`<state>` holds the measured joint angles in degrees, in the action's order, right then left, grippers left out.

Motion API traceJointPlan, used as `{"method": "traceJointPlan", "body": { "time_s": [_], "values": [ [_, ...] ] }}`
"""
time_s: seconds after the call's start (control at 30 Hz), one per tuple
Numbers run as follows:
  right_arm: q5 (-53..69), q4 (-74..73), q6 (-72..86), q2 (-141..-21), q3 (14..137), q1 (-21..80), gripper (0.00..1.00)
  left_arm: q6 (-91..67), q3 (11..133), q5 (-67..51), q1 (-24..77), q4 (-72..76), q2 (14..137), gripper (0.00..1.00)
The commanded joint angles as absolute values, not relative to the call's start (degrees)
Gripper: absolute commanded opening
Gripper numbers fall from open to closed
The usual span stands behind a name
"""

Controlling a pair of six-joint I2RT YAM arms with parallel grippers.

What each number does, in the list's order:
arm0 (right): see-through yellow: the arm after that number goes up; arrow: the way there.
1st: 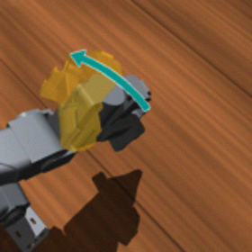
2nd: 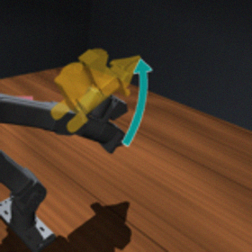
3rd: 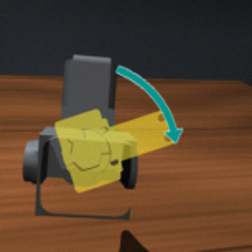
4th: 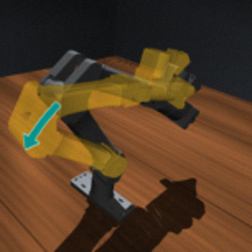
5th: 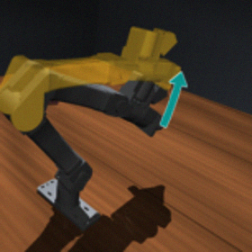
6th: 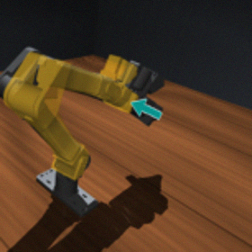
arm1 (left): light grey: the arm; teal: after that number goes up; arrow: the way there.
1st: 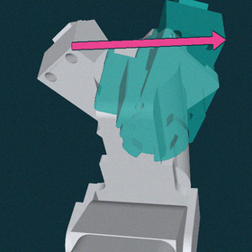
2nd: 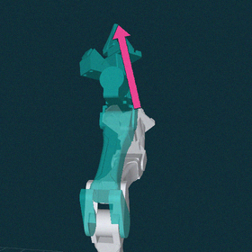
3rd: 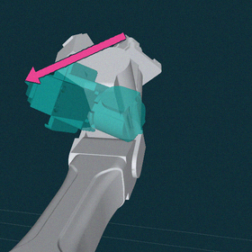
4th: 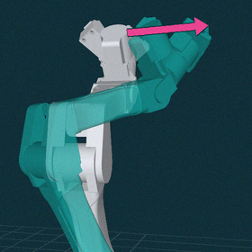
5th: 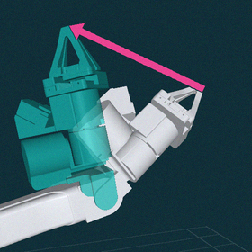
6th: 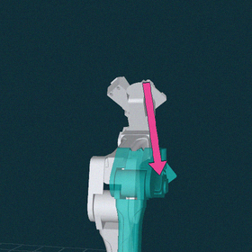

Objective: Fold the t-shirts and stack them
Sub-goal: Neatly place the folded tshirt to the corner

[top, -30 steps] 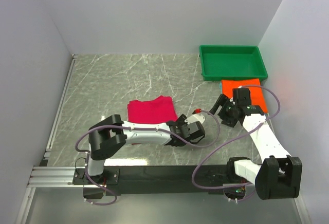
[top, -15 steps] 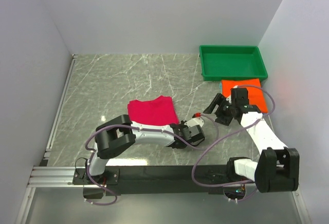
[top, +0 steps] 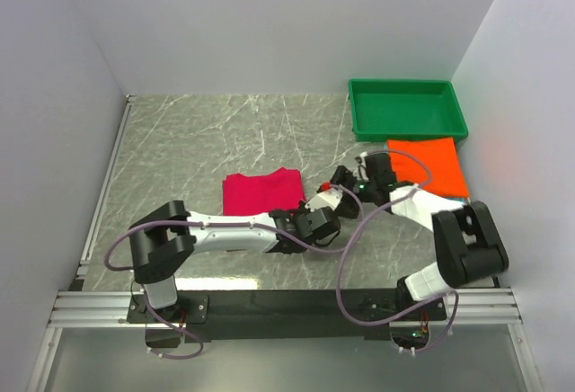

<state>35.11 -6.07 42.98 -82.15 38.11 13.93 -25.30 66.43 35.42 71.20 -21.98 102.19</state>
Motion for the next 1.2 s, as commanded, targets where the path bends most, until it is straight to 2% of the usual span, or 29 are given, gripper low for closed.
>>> {"method": "traceJointPlan", "body": {
  "time_s": [0.0, 0.1, 0.27, 0.5, 0.7, 0.8, 0.83, 0.87, 0.9, 0.93, 0.97, 1.0, 1.03, 1.1, 1.13, 1.17],
  "values": [
    [40.06, 5.17, 49.65, -88.30, 38.84, 17.48, 0.82, -26.54, 65.83, 34.19, 71.19, -18.02, 97.83, 0.01],
    [41.48, 10.19, 52.73, -93.58, 40.77, 20.82, 0.82, -27.07, 65.65, 33.93, 71.02, -17.40, 97.12, 0.01],
    [42.45, 10.72, 53.44, -100.45, 45.08, 26.27, 0.82, -27.95, 66.44, 33.58, 70.93, -17.14, 98.35, 0.01],
    [41.66, 8.89, 50.54, -107.92, 52.45, 30.14, 0.77, -29.00, 66.62, 30.77, 70.93, -14.77, 98.44, 0.01],
    [35.69, -1.82, 42.55, -111.00, 59.92, 30.23, 0.65, -29.88, 66.45, 28.22, 70.93, -13.19, 97.39, 0.01],
    [32.54, -6.48, 38.24, -111.01, 62.48, 30.15, 0.48, -30.93, 66.36, 26.72, 70.93, -13.18, 96.68, 0.06],
    [31.48, -7.72, 35.97, -110.83, 63.01, 30.15, 0.33, -32.07, 66.53, 26.98, 70.93, -13.62, 96.16, 0.09],
    [30.59, -9.04, 34.82, -110.40, 63.54, 30.06, 0.26, -32.52, 66.79, 26.98, 70.93, -14.06, 95.63, 0.15],
    [27.98, -11.84, 32.63, -110.13, 64.33, 29.97, 0.13, -33.39, 66.80, 26.98, 70.67, -14.32, 94.32, 0.19],
    [26.82, -13.26, 31.48, -109.69, 64.77, 29.80, 0.08, -33.83, 66.80, 26.37, 70.40, -14.59, 93.52, 0.28],
    [25.50, -14.66, 30.25, -108.99, 65.47, 29.53, 0.04, -34.19, 66.97, 25.93, 70.05, -15.11, 92.56, 0.32],
    [24.27, -17.46, 27.89, -108.72, 65.91, 29.27, 0.00, -34.62, 66.97, 25.32, 68.92, -15.47, 91.68, 0.37],
    [21.39, -18.88, 26.90, -108.29, 66.18, 28.92, 0.00, -35.59, 67.23, 24.62, 68.30, -16.08, 89.67, 0.50],
    [18.73, -22.83, 23.93, -106.97, 66.97, 27.78, 0.00, -36.30, 68.55, 22.50, 66.28, -18.18, 87.46, 0.65],
    [15.41, -24.24, 22.86, -106.44, 67.32, 27.43, 0.00, -36.73, 68.90, 22.06, 65.49, -19.06, 85.36, 0.78],
    [13.47, -25.82, 21.89, -105.39, 67.67, 26.99, 0.00, -36.91, 70.04, 21.28, 64.43, -20.03, 84.38, 0.82]
  ]
}}
